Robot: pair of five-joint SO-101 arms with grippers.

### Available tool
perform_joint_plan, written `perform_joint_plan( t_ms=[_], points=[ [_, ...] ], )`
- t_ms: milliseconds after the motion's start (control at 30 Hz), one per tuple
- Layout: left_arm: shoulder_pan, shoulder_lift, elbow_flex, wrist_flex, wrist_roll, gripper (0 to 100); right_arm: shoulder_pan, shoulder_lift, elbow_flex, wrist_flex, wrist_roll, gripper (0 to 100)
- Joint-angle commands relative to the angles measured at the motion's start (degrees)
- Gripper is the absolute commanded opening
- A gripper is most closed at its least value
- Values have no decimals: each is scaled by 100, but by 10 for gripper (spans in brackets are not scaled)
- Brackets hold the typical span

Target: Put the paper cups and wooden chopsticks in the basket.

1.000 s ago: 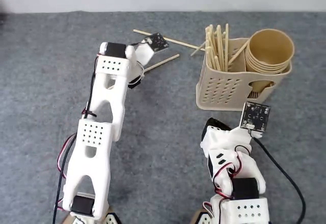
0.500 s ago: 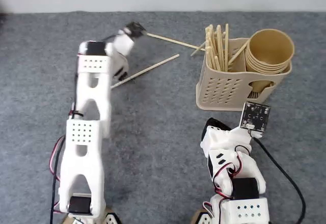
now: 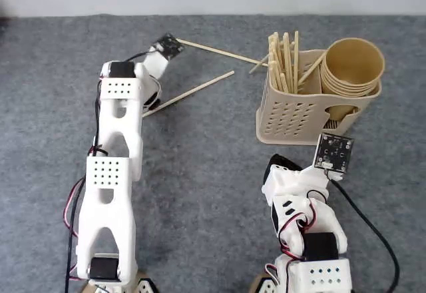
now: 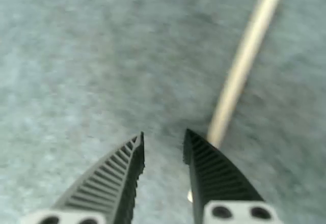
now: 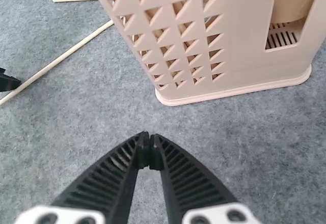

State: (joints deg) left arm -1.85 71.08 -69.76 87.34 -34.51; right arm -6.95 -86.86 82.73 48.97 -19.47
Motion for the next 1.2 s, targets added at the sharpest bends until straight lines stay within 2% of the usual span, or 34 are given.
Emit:
perform_joint_plan(
  t_ms=[0, 133, 467, 667, 867, 1167],
  points=[
    [396, 9, 22, 598, -158, 74, -13, -57, -53, -127, -53, 9],
    [905, 0, -462, 1354, -141, 55, -13, -57, -53, -127, -53, 9],
    [1433, 0, -1147, 1319, -79, 55, -4, -57, -53, -127, -53, 9],
    [1547, 62, -1640, 1204, 826, 73, -4, -57, -53, -136, -53, 9],
    [1574, 123, -1631, 949, 1503, 187, -4, -57, -53, -136, -53, 9],
    [1618, 1055, -1666, 695, 1319, 193, -13, -57, -53, -136, -53, 9]
  ],
)
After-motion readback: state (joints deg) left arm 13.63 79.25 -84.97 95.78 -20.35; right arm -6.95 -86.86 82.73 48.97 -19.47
